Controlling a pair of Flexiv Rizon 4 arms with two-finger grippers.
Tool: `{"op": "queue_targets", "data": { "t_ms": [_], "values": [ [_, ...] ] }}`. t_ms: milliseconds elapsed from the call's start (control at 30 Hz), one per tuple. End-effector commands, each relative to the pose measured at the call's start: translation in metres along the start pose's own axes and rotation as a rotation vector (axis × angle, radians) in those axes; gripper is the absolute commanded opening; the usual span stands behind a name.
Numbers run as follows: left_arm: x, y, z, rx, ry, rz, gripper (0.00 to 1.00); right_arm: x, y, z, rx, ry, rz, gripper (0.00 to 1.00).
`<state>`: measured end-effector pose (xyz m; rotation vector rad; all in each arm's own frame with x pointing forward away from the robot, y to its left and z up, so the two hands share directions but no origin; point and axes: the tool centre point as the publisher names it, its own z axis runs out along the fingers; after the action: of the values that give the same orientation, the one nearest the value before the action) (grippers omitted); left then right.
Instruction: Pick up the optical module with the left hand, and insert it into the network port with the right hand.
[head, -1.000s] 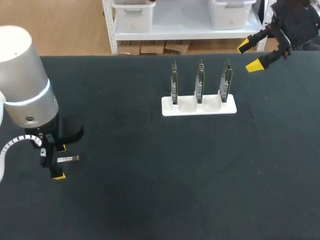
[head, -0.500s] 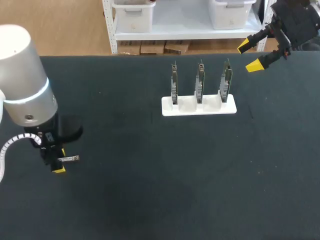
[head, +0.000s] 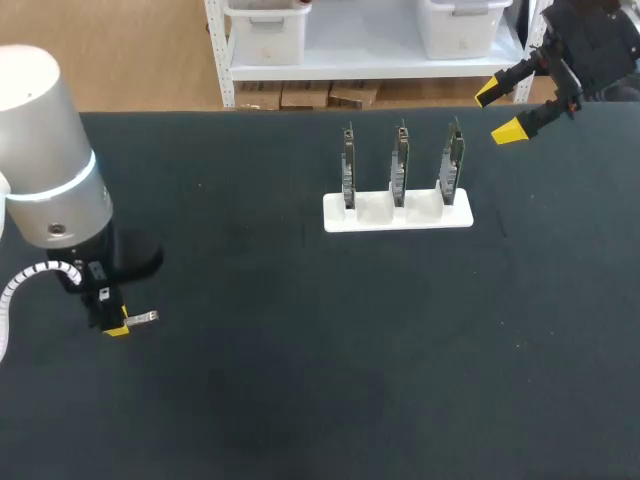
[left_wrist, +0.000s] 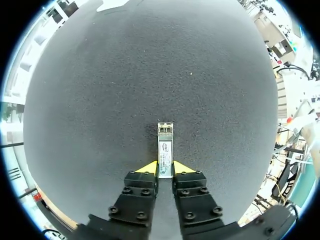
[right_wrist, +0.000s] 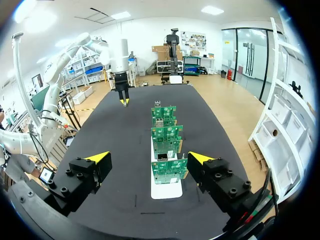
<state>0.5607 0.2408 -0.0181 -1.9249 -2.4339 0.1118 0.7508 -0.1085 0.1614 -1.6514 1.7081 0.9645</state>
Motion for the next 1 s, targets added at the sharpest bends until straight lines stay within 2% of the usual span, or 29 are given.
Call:
{"op": "queue_targets", "data": {
  "t_ms": [33,100,200,400,500,1000],
  "values": [
    [0.006,0.005,0.000,-0.002,-0.043,0.003,0.00,0.001,0.000,0.000,0.000,-0.002,-0.003,1.00],
    [0.007,0.006,-0.008,-0.018,-0.102,-0.011,0.00,0.001,0.000,0.000,0.000,-0.002,-0.003,1.00],
    [0.004,0.009,-0.025,0.020,-0.206,-0.009,0.00,0.001,0.000,0.000,0.000,-0.002,-0.003,1.00],
    [-0.006,0.010,-0.069,-0.001,-0.348,0.028,0.00,0.001,0.000,0.000,0.000,-0.002,-0.003,1.00],
    [-0.002,0.012,-0.083,-0.064,-0.369,-0.010,0.00,0.001,0.000,0.000,0.000,-0.002,-0.003,1.00],
    [-0.002,0.012,-0.083,-0.064,-0.369,-0.010,0.00,0.001,0.000,0.000,0.000,-0.002,-0.003,1.00]
  ]
}}
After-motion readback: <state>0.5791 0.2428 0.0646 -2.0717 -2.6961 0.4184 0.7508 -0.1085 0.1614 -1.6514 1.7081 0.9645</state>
